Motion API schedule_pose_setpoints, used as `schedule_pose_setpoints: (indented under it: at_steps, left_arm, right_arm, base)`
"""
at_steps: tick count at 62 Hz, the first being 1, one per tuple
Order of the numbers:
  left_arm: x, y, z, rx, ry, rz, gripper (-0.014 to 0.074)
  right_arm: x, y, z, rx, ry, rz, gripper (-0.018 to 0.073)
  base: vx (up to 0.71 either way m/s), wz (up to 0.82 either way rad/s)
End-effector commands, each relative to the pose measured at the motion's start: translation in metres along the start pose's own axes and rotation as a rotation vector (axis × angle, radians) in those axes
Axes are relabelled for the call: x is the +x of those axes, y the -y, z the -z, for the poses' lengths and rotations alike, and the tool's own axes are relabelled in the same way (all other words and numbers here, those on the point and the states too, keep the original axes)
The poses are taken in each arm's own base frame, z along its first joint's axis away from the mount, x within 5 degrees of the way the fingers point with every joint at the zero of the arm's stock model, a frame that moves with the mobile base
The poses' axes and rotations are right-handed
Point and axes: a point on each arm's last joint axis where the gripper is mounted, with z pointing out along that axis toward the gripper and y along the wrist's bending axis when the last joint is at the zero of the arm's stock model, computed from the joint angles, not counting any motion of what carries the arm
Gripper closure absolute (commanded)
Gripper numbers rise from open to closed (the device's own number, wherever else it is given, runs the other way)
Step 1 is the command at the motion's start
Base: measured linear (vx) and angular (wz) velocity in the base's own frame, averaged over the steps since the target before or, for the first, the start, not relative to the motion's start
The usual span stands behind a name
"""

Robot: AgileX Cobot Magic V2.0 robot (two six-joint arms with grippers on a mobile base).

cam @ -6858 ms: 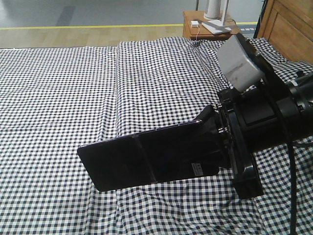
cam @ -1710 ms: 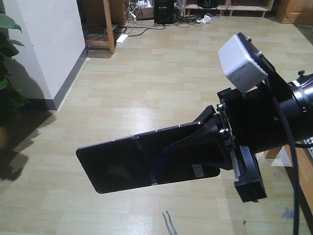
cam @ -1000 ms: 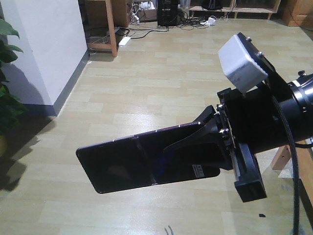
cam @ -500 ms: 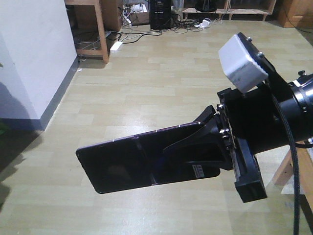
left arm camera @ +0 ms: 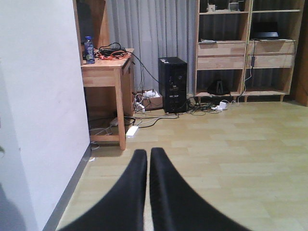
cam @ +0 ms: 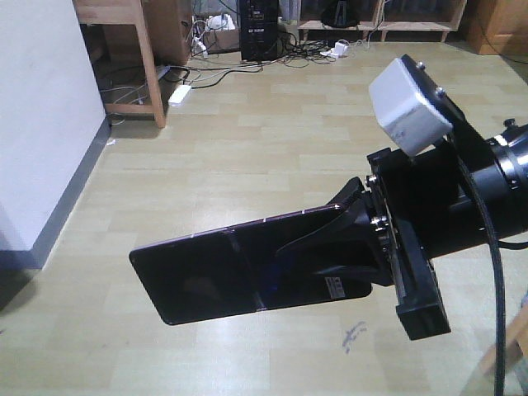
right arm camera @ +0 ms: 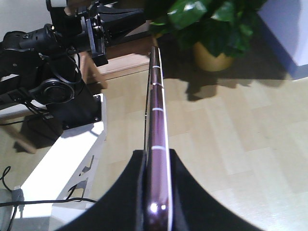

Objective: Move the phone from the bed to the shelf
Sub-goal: 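Hold the phone in the right gripper while the base turns away, then carry the phone in the right gripper toward the wooden shelf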

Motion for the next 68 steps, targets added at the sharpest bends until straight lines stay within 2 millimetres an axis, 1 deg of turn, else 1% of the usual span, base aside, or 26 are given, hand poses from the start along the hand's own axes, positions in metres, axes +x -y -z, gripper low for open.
schedule_pose_setpoints:
  at_steps: [1,24,68]
  left_arm:
    - [-0.0151,-0.0004,0.0019,-0.002,0.101,0.019,0.0595]
    - [-0.0151,-0.0004,0.0019,-0.002,0.101,0.019,0.0595]
    - [-0.0151,-0.0004,0.0019,-0.002,0.101,0.019,0.0595]
  right_arm:
    - [-0.0124,-0.0146,0.0089,-0.06,0.073,0.016,0.0561]
    - [-0.0124,-0.0146,0.0089,-0.059,0.073,0.015,0.0561]
    - [-0.0124,-0.0147,0.0089,-0.061,0.073,0.016,0.0561]
  base:
    - [0.53,-0.01]
    - [0.49,-0.03]
    - [0.39,-0.03]
